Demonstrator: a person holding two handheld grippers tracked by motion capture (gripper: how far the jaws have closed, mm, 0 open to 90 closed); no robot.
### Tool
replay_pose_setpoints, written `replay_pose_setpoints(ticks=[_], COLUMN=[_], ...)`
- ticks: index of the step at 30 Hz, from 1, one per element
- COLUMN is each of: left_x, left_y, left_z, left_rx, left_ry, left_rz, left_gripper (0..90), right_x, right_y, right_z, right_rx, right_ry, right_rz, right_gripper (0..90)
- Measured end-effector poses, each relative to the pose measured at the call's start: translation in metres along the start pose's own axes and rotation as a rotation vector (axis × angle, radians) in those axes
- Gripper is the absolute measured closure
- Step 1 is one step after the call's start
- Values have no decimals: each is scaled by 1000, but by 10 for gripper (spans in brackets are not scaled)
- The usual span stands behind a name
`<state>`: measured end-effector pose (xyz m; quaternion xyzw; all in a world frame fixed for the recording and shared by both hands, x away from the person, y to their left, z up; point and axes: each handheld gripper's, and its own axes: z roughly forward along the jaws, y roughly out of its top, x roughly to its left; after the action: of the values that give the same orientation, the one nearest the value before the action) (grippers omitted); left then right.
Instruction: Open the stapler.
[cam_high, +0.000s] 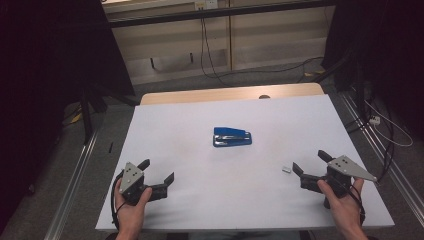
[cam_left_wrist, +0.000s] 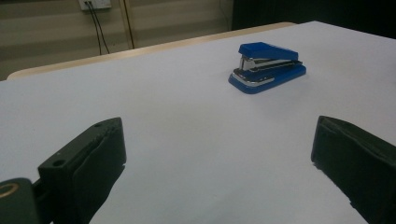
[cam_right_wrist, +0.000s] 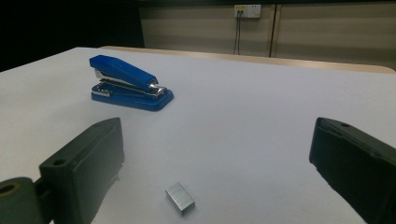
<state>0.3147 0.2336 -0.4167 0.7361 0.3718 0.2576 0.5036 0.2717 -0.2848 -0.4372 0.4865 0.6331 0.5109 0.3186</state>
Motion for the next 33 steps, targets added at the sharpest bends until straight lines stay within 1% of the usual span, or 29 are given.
replay_pose_setpoints(ticks=[3, 5, 8, 10, 11, 13, 15, 18, 19, 20, 21, 24, 25, 26, 27, 28, 29, 32, 33], left_x=[-1, -1, -1, 2, 3, 3, 2, 2, 3, 3, 4, 6, 6, 6, 6, 6, 5, 5, 5], left_y=[0, 0, -1, -2, -1, -1, -1, -1, -1, 0, 0, 0, -1, -1, -1, -1, -1, -1, -1], left_z=[0, 0, -2, -3, -5, -5, -7, -7, -7, -7, -6, -5, -4, -4, -4, -4, -5, -4, -3], left_rx=[2, 5, 1, 10, 4, -2, -3, -4, -5, -2, -5, 4, 7, 7, 4, 4, 2, 8, 13], left_ry=[-3, -5, 5, 3, 11, 9, 6, 6, 2, 2, 7, 4, 1, 1, -3, -3, -2, -9, -17], left_rz=[6, 7, 1, 9, 8, 6, 8, 8, 8, 10, 8, 5, -3, -3, -5, -5, 0, 8, 17], left_gripper=[33, 33, 32, 33, 33, 33, 32, 33, 33, 33, 33, 34, 40, 45, 45, 45, 45, 44, 46], right_x=[3, 5, 6, 7, 8, 10, 14, 17, 18, 18, 19, 21, 24, 24, 27, 27, 30, 32, 32], right_y=[0, 0, 1, 2, 2, 3, 4, 4, 5, 5, 5, 5, 7, 7, 8, 8, 9, 10, 10], right_z=[2, 3, 3, 4, 4, 5, 8, 10, 12, 12, 14, 16, 19, 19, 22, 22, 25, 28, 29], right_rx=[1, 7, 9, 5, 3, -1, -3, 4, 5, 5, 6, 5, 6, 6, 1, 1, 2, 0, -1], right_ry=[3, -24, -26, -15, -8, -2, 21, 27, 34, 34, 45, 57, 68, 68, 83, 83, 96, 104, 103], right_rz=[-16, -28, -36, -34, -36, -38, -43, -55, -43, -43, -50, -57, -68, -68, -74, -74, -82, -77, -81], right_gripper=[11, 13, 14, 6, 5, 5, 5, 4, 8, 8, 4, 11, 15, 15, 29, 29, 32, 32, 33])
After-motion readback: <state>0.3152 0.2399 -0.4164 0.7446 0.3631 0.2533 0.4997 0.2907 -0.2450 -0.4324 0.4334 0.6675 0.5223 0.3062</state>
